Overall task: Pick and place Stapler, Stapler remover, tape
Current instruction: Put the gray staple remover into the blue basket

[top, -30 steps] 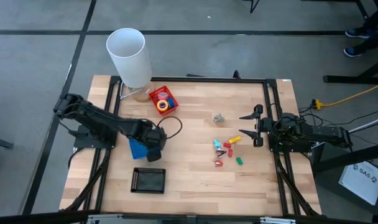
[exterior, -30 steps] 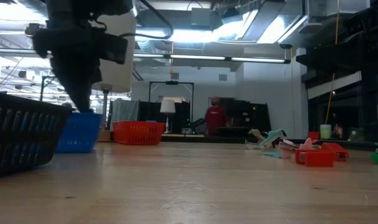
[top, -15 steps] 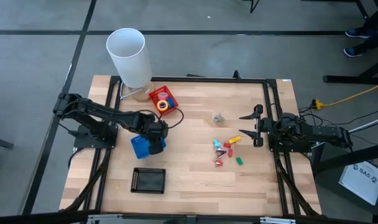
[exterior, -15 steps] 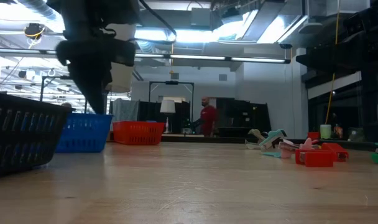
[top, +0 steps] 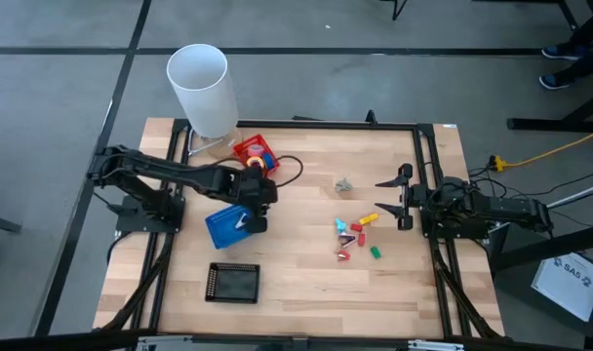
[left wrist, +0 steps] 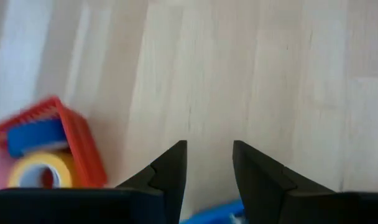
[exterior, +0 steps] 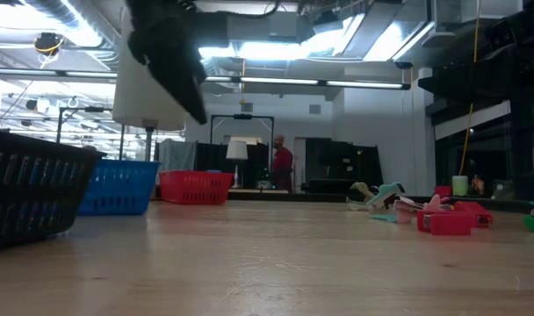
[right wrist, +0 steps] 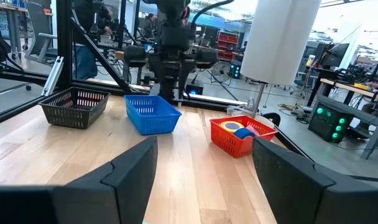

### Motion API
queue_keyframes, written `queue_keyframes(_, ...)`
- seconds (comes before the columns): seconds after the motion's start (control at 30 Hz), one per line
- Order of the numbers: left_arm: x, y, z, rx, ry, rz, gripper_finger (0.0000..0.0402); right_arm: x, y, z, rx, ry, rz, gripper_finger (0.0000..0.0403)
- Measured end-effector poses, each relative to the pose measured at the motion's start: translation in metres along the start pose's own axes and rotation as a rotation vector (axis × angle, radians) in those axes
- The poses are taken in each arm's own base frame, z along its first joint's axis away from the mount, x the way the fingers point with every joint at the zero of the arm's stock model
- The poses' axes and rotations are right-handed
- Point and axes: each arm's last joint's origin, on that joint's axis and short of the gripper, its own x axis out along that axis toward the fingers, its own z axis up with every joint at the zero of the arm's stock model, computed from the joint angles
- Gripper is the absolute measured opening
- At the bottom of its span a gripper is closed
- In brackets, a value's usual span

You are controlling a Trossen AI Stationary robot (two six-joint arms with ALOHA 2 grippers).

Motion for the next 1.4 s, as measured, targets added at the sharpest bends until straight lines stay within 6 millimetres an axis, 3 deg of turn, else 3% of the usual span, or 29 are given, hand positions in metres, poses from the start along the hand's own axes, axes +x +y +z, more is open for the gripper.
queue_keyframes(0.33,0.032,-0.010,0.043,0.209,-0.181,0.039,0.0127,0.000,0.000,0.000,0.000,0.000,0.000,0.0262)
queue_keyframes(0.87,0.080,-0.022,0.104,0.478,-0.245,0.105,0.0127,0.000,0.000,0.000,0.000,0.000,0.000,0.0262)
queue_keyframes(1.07,0.094,-0.013,0.116,0.505,-0.254,0.134,0.0127,0.000,0.000,0.000,0.000,0.000,0.000,0.0262)
queue_keyframes(1.4,0.120,-0.001,0.120,0.518,-0.260,0.158,0.0127,0.000,0.000,0.000,0.000,0.000,0.000,0.0262)
